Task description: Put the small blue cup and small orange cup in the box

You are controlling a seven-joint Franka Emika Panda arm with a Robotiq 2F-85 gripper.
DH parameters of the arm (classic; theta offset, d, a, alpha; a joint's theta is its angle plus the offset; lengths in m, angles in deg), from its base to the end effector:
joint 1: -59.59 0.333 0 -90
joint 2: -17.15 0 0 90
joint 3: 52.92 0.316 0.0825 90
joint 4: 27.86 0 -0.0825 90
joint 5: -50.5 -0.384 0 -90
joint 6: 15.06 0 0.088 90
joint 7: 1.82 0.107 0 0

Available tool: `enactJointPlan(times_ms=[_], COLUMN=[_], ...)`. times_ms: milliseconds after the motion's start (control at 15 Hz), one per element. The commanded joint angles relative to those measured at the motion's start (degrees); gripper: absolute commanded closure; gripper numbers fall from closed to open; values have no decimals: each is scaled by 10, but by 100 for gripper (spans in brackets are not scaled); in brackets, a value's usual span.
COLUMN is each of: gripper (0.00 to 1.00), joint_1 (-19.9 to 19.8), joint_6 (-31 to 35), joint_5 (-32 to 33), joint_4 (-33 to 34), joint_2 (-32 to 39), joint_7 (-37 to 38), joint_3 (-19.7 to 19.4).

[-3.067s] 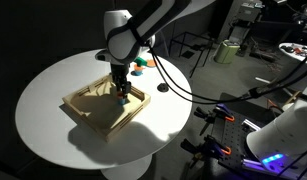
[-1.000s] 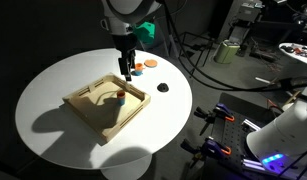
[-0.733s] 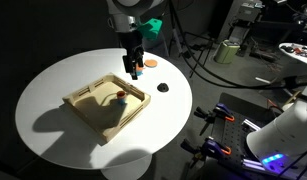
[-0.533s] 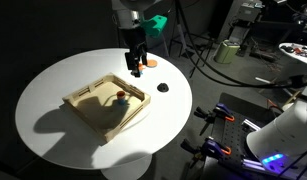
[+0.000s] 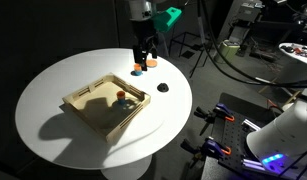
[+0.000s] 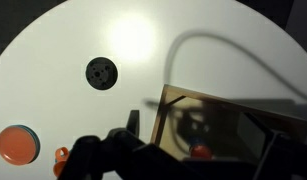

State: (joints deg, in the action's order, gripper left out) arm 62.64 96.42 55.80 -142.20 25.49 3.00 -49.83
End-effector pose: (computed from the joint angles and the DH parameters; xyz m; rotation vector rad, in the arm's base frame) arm 0.5584 0.0532 0.3740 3.0339 0.0995 -0.2848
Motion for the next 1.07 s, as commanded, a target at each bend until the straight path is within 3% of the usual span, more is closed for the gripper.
enactJointPlan(times_ms=[0, 600, 1000], gripper=[0, 0, 0], joint_1=[3, -7, -20], joint_6=[35, 96, 74], joint_5=[3, -102, -101], joint_4=[-52, -133, -171], joint_2=[-53, -127, -179], joint_7=[19, -30, -14], joint_3=[-2, -8, -25])
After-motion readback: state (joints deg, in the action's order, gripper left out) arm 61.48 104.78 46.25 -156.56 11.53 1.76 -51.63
